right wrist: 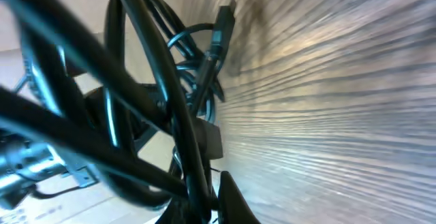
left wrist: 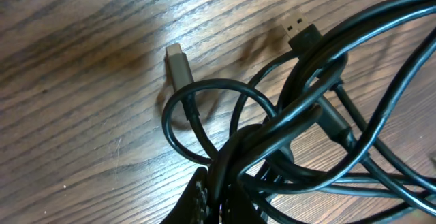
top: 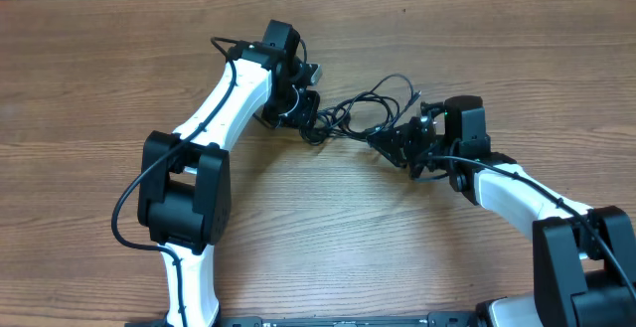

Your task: Untangle cables

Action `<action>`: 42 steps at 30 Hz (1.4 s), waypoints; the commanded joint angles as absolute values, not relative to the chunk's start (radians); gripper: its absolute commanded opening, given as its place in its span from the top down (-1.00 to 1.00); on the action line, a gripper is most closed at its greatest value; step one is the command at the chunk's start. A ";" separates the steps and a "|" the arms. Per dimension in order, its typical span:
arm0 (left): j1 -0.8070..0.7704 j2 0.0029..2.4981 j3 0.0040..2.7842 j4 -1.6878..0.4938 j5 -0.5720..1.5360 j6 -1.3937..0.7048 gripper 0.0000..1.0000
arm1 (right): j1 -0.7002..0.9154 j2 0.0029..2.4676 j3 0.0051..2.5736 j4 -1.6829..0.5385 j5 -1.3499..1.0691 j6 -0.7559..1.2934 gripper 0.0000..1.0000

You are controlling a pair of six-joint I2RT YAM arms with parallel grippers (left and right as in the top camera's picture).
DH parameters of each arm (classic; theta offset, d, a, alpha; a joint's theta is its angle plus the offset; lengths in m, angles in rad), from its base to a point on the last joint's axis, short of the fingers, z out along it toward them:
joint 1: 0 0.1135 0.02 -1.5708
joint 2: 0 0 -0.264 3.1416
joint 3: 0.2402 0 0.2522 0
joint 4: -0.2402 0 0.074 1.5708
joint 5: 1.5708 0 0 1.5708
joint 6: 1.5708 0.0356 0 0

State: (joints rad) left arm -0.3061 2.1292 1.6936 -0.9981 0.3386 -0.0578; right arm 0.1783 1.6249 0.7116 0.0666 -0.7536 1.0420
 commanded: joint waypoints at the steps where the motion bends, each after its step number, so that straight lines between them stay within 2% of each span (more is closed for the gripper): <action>1: -0.242 2.119 1.677 -0.990 0.071 -0.083 0.92 | 0.141 1.583 0.729 0.046 -0.698 0.966 0.92; 9: -0.234 2.119 1.677 -0.990 0.070 -0.119 0.92 | 0.138 1.583 0.758 -0.141 -0.663 0.869 0.92; 13: -0.232 2.119 1.677 -0.990 0.068 -0.121 0.92 | 0.118 1.583 0.869 -0.385 -0.490 0.719 0.92; 16: -0.232 2.119 1.677 -0.986 0.073 -0.110 0.91 | 0.116 1.583 0.934 -0.482 -0.417 0.645 0.92; 21: -0.232 2.119 1.677 -0.990 0.150 -0.012 0.92 | 0.123 1.583 0.950 -0.404 -0.419 0.570 0.87; 27: -0.232 2.119 1.677 -1.071 0.459 0.345 0.92 | 0.123 1.583 0.950 -0.283 -0.419 0.570 0.63; 30: -0.232 2.119 1.677 -1.130 0.529 0.488 0.92 | 0.123 1.583 0.950 -0.273 -0.419 0.532 0.53; 37: -0.232 2.119 1.677 -1.122 0.476 0.532 0.92 | 0.123 1.583 0.950 -0.266 -0.408 0.477 0.34; 42: -0.232 2.119 1.677 -1.039 0.339 0.318 0.91 | 0.125 1.584 0.950 -0.263 -0.408 0.477 0.24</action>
